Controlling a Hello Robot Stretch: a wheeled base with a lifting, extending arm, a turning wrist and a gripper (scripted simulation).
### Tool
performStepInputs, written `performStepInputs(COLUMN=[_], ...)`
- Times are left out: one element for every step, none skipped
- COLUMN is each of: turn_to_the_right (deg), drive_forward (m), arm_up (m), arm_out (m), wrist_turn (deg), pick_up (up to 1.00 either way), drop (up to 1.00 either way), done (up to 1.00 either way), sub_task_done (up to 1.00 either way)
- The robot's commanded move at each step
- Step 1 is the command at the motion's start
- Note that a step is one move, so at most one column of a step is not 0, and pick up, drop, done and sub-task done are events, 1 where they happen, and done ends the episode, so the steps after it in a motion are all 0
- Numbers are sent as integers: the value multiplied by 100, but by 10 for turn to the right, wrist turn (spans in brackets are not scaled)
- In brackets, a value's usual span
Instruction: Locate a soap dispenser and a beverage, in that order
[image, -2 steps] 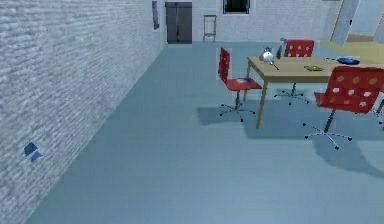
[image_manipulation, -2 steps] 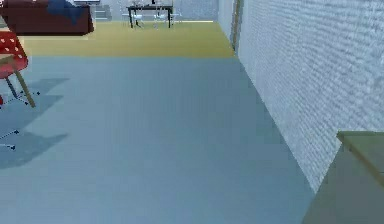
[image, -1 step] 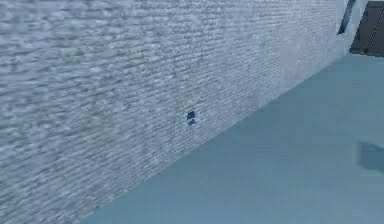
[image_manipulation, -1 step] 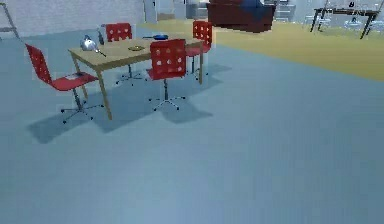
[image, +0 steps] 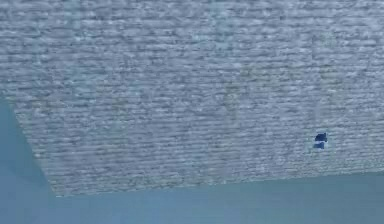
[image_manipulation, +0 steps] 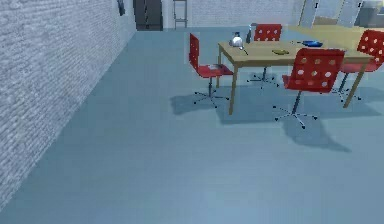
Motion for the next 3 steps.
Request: performStepInputs(turn_to_the_right=[0,-450,-30], drive_forward=[35,0,0], arm_up=[0,0,0], arm_out=[0,0,0], wrist_turn=[0,0,0], pick_up=[0,0,0], drop=[0,0,0], done=[0,0,0], sub_task_done=[0,0,0])
